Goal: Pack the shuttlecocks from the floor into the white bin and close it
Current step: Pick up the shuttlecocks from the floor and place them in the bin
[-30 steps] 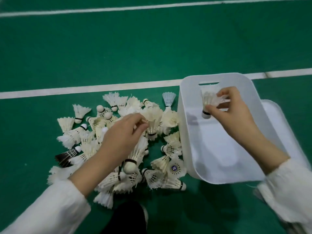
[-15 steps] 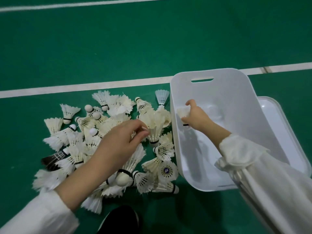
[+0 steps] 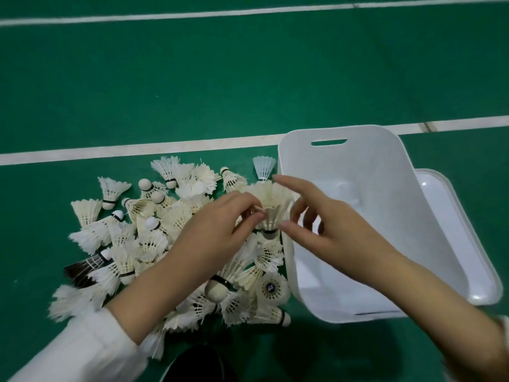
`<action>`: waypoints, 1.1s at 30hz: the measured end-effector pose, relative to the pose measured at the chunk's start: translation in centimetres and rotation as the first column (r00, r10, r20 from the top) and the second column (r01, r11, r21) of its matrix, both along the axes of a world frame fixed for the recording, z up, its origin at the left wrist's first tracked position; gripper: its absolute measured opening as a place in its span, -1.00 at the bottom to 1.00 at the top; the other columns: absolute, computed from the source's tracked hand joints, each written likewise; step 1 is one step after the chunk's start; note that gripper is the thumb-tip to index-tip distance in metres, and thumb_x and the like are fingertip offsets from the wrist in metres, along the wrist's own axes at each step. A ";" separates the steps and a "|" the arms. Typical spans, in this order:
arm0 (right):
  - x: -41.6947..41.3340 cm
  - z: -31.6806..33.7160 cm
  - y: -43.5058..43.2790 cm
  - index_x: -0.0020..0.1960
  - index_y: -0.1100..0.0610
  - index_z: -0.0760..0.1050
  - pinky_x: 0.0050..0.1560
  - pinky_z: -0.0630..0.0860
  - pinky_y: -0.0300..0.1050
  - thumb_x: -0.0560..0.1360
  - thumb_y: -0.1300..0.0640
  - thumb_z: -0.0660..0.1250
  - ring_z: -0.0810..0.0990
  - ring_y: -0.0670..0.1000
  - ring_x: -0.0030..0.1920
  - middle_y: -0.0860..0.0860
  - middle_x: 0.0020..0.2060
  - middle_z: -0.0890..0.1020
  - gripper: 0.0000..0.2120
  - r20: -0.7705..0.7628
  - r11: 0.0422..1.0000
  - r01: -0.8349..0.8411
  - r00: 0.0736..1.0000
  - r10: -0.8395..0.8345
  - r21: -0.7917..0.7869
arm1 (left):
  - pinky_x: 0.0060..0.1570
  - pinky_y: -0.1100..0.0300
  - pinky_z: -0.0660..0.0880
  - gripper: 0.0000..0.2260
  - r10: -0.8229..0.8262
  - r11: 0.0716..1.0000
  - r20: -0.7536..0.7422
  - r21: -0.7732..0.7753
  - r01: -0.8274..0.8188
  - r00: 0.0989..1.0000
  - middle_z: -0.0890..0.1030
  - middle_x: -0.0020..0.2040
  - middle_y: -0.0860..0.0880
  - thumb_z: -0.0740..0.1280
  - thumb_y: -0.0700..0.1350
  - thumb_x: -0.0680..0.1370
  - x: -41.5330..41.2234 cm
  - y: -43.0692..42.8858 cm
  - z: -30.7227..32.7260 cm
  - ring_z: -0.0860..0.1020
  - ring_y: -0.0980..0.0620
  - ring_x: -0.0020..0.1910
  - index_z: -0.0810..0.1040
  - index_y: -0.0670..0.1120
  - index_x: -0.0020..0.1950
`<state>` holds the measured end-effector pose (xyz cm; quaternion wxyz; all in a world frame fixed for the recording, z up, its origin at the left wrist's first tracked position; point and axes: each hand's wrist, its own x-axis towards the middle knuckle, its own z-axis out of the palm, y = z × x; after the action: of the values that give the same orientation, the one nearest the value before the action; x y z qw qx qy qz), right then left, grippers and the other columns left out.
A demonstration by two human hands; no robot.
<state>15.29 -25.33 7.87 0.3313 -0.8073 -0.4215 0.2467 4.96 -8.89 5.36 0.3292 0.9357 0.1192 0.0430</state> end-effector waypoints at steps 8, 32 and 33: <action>2.2 -0.1 1.1 -0.18 0.02 0.44 -0.33 0.45 -0.21 0.52 0.16 0.29 0.58 -0.03 -0.31 -0.05 -0.36 0.60 -0.89 -0.038 0.935 0.313 0.950 -0.311 0.166 | -0.39 0.46 0.36 -0.67 -0.009 0.995 0.063 -0.094 0.015 0.998 0.46 -0.22 0.16 0.13 0.04 0.57 1.7 -0.5 2.1 0.44 0.35 -0.37 0.29 0.09 0.34; 7.7 -9.3 -1.3 0.42 0.01 0.19 -0.20 0.44 -0.09 0.54 0.18 0.20 0.53 0.04 -0.15 0.04 -0.03 0.56 -0.53 -0.012 0.858 0.496 0.865 -0.502 -0.133 | 0.06 0.52 0.25 -0.80 -0.042 0.998 0.098 0.044 0.038 0.994 0.46 0.00 0.04 0.28 0.00 0.49 0.6 0.0 -3.0 0.38 0.17 0.00 0.54 -0.12 -0.05; 6.3 -7.7 -1.4 0.40 -0.02 0.23 -0.24 0.44 -0.16 0.54 0.19 0.22 0.52 -0.03 -0.20 0.00 -0.08 0.54 -0.55 -0.055 0.882 0.471 0.881 -0.471 -0.006 | 0.06 0.51 0.26 -0.80 -0.045 0.999 0.110 0.031 0.042 0.993 0.47 -0.02 0.04 0.29 0.00 0.48 0.6 0.1 -3.0 0.39 0.18 0.00 0.54 -0.11 -0.06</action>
<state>21.59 -26.70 0.21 0.3957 -0.8772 -0.2046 0.1792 5.56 -8.83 2.34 0.3227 0.9389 0.0799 0.0892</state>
